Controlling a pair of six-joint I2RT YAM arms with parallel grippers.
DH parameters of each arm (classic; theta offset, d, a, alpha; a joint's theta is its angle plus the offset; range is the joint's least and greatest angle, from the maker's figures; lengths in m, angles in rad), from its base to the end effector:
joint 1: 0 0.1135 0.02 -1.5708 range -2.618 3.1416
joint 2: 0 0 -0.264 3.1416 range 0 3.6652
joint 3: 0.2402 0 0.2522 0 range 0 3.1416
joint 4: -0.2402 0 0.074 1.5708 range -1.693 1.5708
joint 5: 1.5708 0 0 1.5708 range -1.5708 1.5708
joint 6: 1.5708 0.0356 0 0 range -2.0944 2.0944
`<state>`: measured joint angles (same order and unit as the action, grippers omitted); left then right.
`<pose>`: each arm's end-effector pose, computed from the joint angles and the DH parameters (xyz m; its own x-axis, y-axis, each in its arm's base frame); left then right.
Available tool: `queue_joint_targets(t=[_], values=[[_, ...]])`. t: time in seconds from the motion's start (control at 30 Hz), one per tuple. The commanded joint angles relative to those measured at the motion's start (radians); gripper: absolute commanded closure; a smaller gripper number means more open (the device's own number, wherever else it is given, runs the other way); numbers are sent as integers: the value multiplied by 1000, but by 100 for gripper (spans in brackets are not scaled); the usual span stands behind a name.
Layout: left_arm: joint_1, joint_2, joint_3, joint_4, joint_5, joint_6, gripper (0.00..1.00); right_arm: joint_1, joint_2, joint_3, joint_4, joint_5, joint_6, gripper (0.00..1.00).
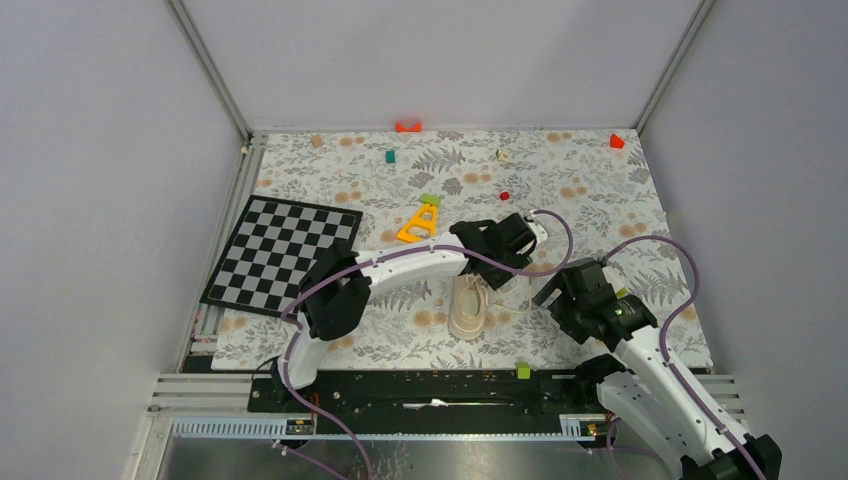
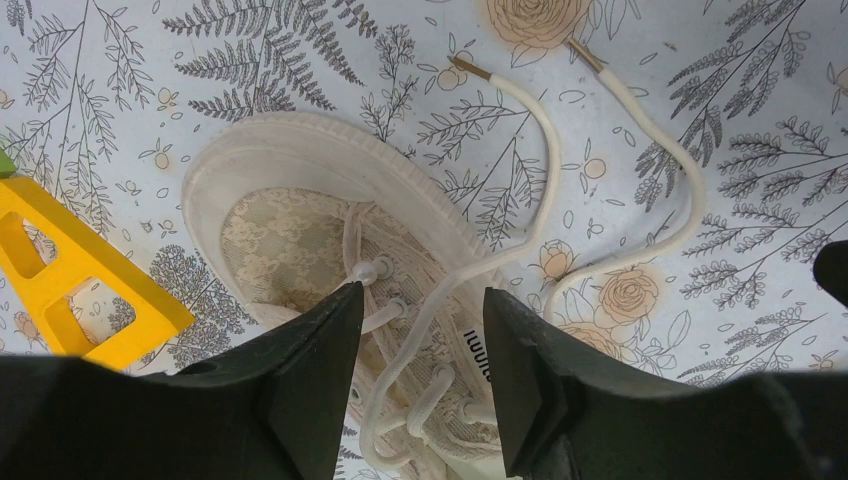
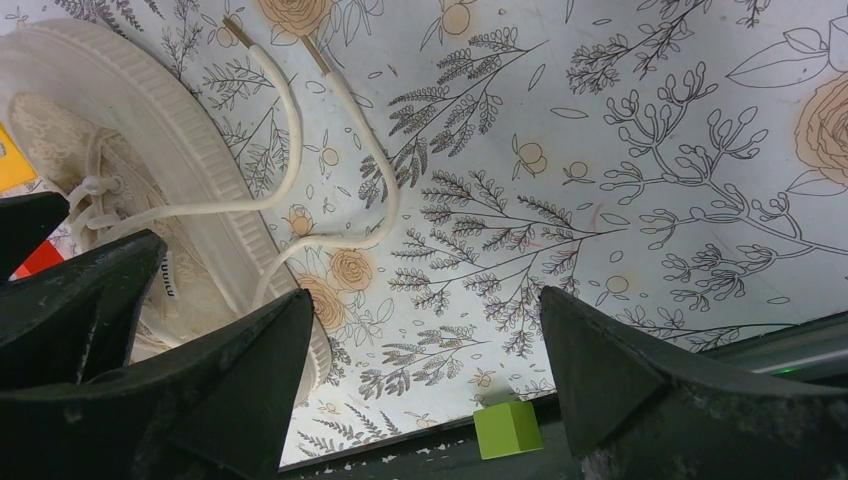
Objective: Tie the shoes
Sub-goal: Cross the shoelace with the shoelace.
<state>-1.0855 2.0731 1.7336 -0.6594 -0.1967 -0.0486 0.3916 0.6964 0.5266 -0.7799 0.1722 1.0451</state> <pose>0.2193 -0.4010 0.2283 -0.4315 0.7161 -0.5486 0.7981 0.5865 0.1378 0.1248 0.0449 0.2119 -0.6227 0.6648 -0.4126 0.5077 0.7445 0.4334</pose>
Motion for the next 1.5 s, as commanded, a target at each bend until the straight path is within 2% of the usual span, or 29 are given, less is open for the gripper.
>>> queue_joint_targets(t=[0.0, 0.13, 0.23, 0.3, 0.37, 0.63, 0.73, 0.9, 1.03, 1.2, 1.23, 1.37, 1.4, 1.47], values=[[-5, 7, 8, -19, -12, 23, 46, -3, -7, 0, 12, 20, 28, 10], [-5, 11, 6, -23, -8, 21, 51, -3, -10, -9, 24, 12, 36, 10], [-5, 11, 9, -22, -6, 17, 59, -3, -11, -11, 29, 9, 39, 11], [-5, 6, 10, -23, -6, 18, 72, -3, -9, -12, 30, 10, 41, 11], [-5, -4, 9, -24, -17, 15, 79, -3, -5, -8, 30, 10, 42, 11], [-4, -171, -64, 1, -64, -13, 94, -3, 35, -14, 82, -2, 30, 12], [11, -262, -151, 51, -78, -54, 95, -2, 92, -22, 118, -10, 7, 12], [68, -423, -354, 186, -30, -192, 95, -3, 254, -24, 225, -80, -25, 23], [116, -508, -508, 295, 29, -324, 96, -3, 374, -33, 311, -69, -9, 28], [150, -570, -592, 362, 48, -399, 96, -3, 523, -10, 367, -82, -11, 34], [155, -579, -597, 367, 48, -401, 96, -3, 547, -5, 370, -86, -8, 37], [173, -601, -608, 375, 53, -413, 96, -3, 592, -19, 408, -98, 22, 62], [176, -607, -610, 375, 57, -417, 96, -3, 595, -22, 414, -96, 28, 70], [186, -614, -613, 376, 63, -422, 96, -3, 589, -19, 409, -89, 32, 93]])
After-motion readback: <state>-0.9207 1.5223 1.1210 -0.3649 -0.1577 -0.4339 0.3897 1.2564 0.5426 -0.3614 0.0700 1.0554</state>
